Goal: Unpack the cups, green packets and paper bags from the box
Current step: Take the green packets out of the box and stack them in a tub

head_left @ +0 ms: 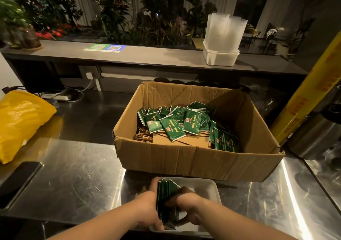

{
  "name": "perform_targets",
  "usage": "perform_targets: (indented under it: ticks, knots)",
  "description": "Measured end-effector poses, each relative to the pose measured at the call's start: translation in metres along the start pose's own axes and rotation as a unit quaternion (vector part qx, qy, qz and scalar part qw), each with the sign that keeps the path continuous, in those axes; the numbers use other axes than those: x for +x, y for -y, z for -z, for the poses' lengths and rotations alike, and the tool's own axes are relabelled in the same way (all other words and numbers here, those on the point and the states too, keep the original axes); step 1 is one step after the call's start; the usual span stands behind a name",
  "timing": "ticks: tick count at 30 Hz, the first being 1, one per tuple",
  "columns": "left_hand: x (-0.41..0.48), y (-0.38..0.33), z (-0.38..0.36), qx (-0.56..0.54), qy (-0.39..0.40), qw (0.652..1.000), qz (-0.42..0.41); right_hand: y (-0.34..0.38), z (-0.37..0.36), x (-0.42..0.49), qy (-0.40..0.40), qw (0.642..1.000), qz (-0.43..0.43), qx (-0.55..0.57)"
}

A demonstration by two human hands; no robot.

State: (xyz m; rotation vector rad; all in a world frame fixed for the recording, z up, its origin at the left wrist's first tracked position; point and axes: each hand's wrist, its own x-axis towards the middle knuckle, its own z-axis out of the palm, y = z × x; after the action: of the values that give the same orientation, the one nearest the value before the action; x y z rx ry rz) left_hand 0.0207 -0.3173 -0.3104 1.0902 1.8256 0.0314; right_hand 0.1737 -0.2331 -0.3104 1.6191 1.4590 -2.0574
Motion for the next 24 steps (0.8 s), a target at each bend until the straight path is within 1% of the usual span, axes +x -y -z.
perform_targets:
  ticks: [3,7,10,12,14,18,20,24]
  knots:
    - [0.002,-0.001,-0.002,0.039,-0.024,0.999,-0.017,0.003,-0.001,-0.003,0.034,0.999,0.014,0.010]
    - [0.006,-0.001,0.001,0.033,-0.058,0.997,-0.042,0.001,0.002,0.005,0.007,0.999,0.033,0.042]
    - [0.004,-0.004,0.005,0.014,-0.048,0.998,-0.038,0.001,0.004,0.006,0.021,0.997,0.026,0.066]
    - [0.005,-0.003,0.006,0.013,-0.041,0.998,-0.037,0.001,0.003,0.004,0.017,0.999,0.024,0.044]
    - [0.004,-0.001,0.009,0.019,-0.023,0.999,-0.031,0.001,0.004,0.004,0.014,0.999,0.024,0.028]
    - [0.002,-0.006,0.018,0.044,0.006,0.999,-0.015,0.005,0.013,-0.002,0.018,0.999,0.026,0.044]
    - [-0.003,-0.015,0.024,0.042,0.003,0.999,-0.015,0.007,0.016,-0.006,0.022,0.999,0.031,0.036]
    - [-0.016,-0.037,0.035,0.093,-0.047,0.994,-0.040,0.016,0.018,-0.011,0.026,0.999,0.040,0.009]
